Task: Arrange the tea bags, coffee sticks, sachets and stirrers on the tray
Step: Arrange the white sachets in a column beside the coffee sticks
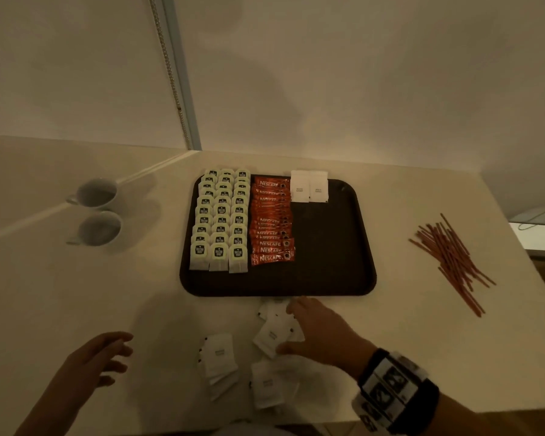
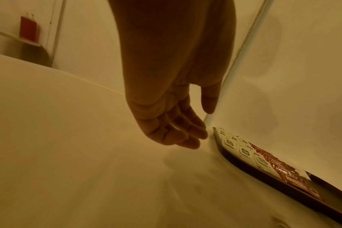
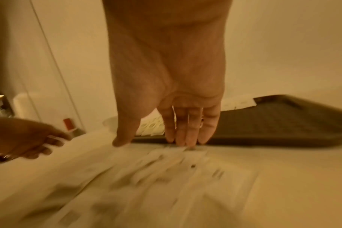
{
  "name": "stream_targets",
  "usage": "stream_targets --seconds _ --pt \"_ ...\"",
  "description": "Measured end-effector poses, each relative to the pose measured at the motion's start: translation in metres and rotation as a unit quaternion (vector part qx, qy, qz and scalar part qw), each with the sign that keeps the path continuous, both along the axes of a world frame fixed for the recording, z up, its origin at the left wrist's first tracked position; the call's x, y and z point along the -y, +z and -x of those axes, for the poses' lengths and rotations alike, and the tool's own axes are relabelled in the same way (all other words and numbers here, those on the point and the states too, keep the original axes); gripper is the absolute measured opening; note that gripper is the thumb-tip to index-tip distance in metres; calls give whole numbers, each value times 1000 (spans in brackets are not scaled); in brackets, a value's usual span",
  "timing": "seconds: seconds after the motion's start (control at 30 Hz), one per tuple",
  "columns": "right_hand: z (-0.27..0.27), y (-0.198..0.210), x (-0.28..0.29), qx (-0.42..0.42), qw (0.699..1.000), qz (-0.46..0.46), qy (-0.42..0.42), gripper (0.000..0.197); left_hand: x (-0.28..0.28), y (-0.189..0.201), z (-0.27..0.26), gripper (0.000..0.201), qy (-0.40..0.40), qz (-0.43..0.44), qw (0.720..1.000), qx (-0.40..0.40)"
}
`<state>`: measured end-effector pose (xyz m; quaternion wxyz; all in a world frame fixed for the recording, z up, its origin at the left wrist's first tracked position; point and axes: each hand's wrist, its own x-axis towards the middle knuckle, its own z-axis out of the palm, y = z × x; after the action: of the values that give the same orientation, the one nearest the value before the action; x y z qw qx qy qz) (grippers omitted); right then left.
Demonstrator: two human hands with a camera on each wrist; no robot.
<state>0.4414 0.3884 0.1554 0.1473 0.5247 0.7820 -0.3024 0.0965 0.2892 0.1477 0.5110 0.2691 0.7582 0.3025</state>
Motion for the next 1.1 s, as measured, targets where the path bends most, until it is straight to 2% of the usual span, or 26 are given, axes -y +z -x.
stream_targets --seconds 0.07,0.13,0.43,0.53,0.8,0.97,1.1 --pt "15 -9 14 36 998 -29 -36 91 9 -1 2 19 -2 -4 1000 2" --pt "26 -18 21 79 993 -52 -76 99 15 -1 4 19 0 -6 1000 5" --pt "37 -34 15 136 979 -48 -142 100 33 -1 16 19 1 -22 1000 12" --pt "31 -37 13 94 978 -40 -179 104 37 -3 20 20 2 -18 1000 15" --pt "8 -29 6 -51 970 -1 -236 65 37 -6 28 20 3 -15 1000 19" --pt "-11 -18 -3 -76 967 -3 -245 38 27 -7 30 20 -4 -28 999 25" --pt "-27 -4 -15 -160 937 25 -311 33 14 -3 27 19 -8 -44 999 21"
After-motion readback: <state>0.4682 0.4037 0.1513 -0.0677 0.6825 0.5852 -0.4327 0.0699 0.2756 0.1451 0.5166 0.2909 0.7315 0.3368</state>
